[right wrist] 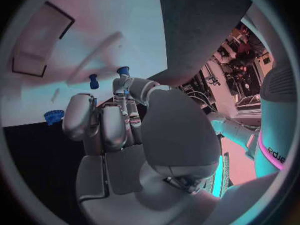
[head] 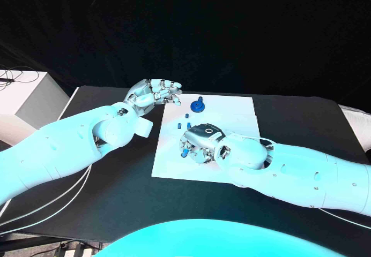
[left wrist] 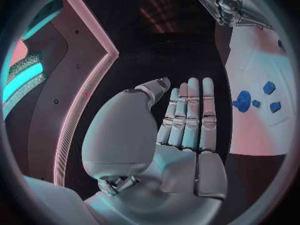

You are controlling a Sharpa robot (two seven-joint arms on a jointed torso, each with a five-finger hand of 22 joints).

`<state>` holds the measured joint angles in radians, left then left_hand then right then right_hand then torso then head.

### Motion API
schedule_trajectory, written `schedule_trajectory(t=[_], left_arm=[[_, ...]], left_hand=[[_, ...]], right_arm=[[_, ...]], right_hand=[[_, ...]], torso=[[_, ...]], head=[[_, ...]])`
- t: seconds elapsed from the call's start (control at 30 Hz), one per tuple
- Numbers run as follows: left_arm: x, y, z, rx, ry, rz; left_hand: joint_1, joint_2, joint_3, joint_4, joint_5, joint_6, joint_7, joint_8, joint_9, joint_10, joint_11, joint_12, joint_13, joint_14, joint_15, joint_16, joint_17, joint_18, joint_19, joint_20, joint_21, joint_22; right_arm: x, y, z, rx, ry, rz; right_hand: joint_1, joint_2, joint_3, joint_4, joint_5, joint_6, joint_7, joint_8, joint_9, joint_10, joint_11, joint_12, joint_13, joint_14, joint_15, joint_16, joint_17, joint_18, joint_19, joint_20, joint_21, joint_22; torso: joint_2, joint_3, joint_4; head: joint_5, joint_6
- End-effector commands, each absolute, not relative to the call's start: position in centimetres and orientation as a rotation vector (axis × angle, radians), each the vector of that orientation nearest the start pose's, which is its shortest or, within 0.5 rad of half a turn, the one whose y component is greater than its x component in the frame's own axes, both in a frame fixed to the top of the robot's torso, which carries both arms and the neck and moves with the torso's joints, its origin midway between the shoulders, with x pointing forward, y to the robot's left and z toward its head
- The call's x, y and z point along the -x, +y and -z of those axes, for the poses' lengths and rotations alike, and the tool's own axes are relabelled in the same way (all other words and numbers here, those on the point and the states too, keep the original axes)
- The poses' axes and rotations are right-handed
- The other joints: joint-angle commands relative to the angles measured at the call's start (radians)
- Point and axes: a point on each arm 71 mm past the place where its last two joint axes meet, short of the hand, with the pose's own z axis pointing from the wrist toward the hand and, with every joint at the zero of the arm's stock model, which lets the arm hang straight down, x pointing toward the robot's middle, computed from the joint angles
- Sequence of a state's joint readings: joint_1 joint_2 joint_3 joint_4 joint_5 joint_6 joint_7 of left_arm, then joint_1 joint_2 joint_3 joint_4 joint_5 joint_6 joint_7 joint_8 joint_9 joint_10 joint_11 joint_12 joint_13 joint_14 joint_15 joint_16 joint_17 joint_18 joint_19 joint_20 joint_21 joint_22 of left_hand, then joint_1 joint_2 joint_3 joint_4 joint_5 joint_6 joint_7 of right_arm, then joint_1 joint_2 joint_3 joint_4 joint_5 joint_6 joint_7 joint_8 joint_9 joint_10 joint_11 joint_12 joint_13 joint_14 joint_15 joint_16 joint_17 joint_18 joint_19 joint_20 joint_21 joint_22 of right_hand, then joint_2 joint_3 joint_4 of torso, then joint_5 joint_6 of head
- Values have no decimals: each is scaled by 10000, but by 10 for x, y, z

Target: Assemble the parts on the task board

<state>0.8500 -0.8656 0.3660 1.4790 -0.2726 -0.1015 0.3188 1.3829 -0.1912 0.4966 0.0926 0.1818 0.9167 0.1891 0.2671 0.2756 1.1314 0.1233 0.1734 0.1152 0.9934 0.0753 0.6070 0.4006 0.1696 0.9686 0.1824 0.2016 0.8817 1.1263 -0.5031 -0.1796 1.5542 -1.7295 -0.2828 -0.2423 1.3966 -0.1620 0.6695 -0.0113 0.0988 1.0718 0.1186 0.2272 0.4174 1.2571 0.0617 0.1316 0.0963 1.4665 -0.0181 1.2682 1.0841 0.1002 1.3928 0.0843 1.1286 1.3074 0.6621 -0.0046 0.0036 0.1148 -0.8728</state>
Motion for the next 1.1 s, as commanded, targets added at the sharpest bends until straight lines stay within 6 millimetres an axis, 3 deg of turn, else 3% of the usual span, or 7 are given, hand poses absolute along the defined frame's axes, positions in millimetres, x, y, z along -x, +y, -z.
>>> schedule_trajectory(t=[0.03,0.17,0.23,0.27,0.6,0.9,1.1], left_arm=[[-479,238,203,10389,14371,16751],[-479,238,203,10391,14376,16748],[-479,238,203,10391,14379,16746],[-479,238,203,10391,14380,16748],[-480,237,204,10399,14441,16786],[-480,237,205,10419,14483,16775],[-480,237,205,10428,14514,16781]], left_hand=[[19,54,-17,27,5,13,47,-46,-9,-7,83,-59,13,7,45,-49,16,93,29,22,-52,-13],[19,54,-17,27,5,13,47,-46,-9,-7,83,-59,13,7,45,-49,16,93,29,22,-52,-13],[15,55,-22,36,4,14,45,-48,-10,-7,83,-64,16,0,48,-64,27,92,28,25,-66,-23],[15,55,-22,36,4,14,45,-48,-10,-7,83,-64,16,0,48,-64,27,92,28,25,-66,-23],[-21,70,-33,75,4,16,47,-50,-10,-9,87,-72,19,-1,54,-79,44,90,29,32,-87,-38],[-46,73,-43,101,4,13,47,-53,-11,-12,90,-79,21,-5,58,-93,57,90,29,37,-104,-52],[-46,73,-43,101,4,13,47,-53,-11,-12,90,-79,21,-5,58,-93,57,90,29,37,-104,-52]], right_arm=[[-407,-25,257,6109,17357,-7408],[-407,-24,260,6136,17418,-7390],[-407,-24,261,6107,17413,-7417],[-407,-24,261,6069,17404,-7439],[-407,-25,260,5754,17331,-7675],[-407,-28,257,5237,16945,-7888],[-407,-31,253,4774,16528,-8032]], right_hand=[[-29,66,58,-26,14,20,86,34,4,-22,-23,-45,-3,125,-34,-2,-15,-134,3,-42,-65,897],[-91,41,70,-54,8,-44,116,5,3,-85,6,-115,-17,116,-11,-19,-50,-124,-32,-29,-129,890],[-323,11,-17,36,-265,-188,161,-67,-8,-223,58,-240,-50,110,51,-19,-70,-128,-55,20,-159,899],[-447,-41,-93,94,-468,-333,178,-150,-32,-269,85,-288,-63,113,73,-5,-61,-126,-67,46,-184,895],[-909,-645,-506,306,-499,-1081,300,-624,-190,-778,263,-627,-201,91,218,15,-108,-103,-119,185,-390,832],[-875,-792,-626,345,-497,-1289,325,-758,-228,-1196,328,-683,-285,45,272,-35,-231,-64,-181,241,-626,748],[-768,-862,-909,386,-495,-1469,404,-877,-263,-1747,413,-644,-307,-85,340,-277,-599,51,-435,305,-1336,478]], torso=[[15,1,22],[5,-2,17],[2,-7,11],[1,-8,7],[-9,6,-10],[-6,11,-3],[-4,14,-10]], head=[[-2,2],[8,2],[-5,2],[-21,2],[-19,2],[-28,2],[-40,2]])
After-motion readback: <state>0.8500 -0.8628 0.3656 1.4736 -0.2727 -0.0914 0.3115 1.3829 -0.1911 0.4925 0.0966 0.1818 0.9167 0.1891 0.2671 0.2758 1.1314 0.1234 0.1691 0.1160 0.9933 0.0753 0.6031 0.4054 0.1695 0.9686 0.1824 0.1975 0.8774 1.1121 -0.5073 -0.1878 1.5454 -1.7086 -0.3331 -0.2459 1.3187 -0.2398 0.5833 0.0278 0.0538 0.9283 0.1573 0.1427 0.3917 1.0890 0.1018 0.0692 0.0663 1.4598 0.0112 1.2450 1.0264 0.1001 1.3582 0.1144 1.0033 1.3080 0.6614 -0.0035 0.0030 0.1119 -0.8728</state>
